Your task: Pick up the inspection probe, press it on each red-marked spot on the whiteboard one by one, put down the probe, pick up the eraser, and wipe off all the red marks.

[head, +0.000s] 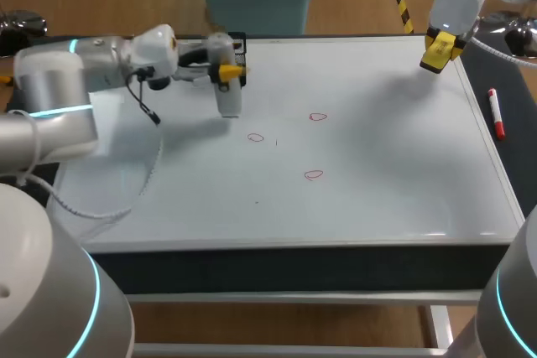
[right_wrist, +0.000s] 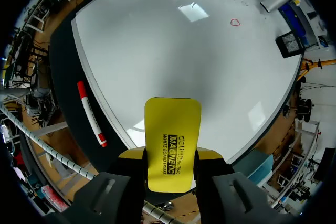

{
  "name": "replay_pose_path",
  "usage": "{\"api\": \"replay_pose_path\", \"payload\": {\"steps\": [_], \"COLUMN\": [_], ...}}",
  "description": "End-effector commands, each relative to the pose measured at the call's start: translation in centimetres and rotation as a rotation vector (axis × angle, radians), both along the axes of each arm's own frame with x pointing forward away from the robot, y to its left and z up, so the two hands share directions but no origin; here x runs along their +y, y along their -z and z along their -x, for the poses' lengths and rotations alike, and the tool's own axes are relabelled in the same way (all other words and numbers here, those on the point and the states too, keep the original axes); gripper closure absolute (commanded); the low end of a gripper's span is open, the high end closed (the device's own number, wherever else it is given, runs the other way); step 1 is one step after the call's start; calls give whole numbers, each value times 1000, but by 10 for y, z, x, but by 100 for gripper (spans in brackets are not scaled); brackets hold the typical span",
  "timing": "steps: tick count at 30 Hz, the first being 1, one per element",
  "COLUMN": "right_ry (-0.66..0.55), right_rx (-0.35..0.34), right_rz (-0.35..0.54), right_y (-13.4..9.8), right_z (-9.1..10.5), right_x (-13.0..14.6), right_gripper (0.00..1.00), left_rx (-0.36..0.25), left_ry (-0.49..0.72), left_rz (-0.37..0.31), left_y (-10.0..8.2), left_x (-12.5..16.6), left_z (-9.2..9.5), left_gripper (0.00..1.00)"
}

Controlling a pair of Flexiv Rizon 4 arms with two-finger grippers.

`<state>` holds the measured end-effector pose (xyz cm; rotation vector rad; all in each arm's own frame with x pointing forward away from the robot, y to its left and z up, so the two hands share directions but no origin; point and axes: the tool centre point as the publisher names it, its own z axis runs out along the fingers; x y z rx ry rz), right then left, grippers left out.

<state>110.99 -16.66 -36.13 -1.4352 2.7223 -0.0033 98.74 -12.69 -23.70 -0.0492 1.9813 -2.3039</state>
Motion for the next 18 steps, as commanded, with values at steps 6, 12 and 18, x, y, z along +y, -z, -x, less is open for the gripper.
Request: {"api": "replay_pose_path", "payload": {"steps": [6, 12, 18], "right_ry": [-2, -2, -2], "right_rx": [2, 2, 2], "right_rz": [3, 3, 3], "right_y": [-2, -2, -2], "right_z": [0, 0, 0], "right_x": [-1, -1, -1], "right_gripper": [100, 100, 100], "left_rx": [29, 42, 51], "left_ry": [-80, -124, -185], "left_rz": [-1, -2, -36], "left_y": [-15, -24, -24], "left_x": [63, 98, 127], "left_z": [-14, -26, -37], "left_gripper": [100, 100, 100]}}
